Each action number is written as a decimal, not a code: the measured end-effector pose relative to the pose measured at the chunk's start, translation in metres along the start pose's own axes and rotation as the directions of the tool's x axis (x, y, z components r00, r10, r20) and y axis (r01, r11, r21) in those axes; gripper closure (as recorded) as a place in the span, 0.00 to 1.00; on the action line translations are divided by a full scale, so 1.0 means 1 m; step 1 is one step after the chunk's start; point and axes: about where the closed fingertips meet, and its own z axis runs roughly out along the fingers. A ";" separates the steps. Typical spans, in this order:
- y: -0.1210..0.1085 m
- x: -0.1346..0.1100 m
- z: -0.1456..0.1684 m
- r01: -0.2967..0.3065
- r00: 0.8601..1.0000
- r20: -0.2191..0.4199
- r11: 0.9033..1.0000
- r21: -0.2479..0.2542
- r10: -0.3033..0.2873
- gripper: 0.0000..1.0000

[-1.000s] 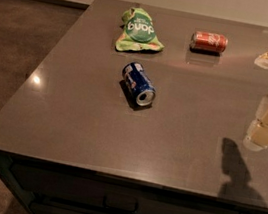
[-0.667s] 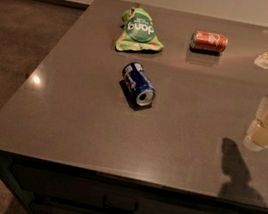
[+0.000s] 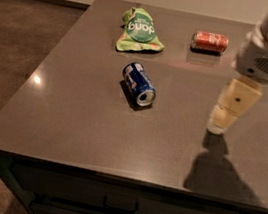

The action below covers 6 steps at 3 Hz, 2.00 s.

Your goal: Place pepsi can upright

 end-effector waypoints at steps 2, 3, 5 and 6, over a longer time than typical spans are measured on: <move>-0.025 -0.048 0.039 -0.308 0.949 -0.065 0.952 0.004 0.307 0.00; -0.025 -0.071 0.047 -0.429 0.902 -0.049 0.903 0.003 0.429 0.00; -0.017 -0.121 0.081 -0.506 0.862 -0.065 0.861 -0.048 0.502 0.00; -0.021 -0.146 0.103 -0.537 0.843 -0.082 0.841 -0.062 0.532 0.00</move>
Offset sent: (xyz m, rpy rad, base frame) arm 0.0584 0.0473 -0.0366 0.0005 0.1222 -0.4923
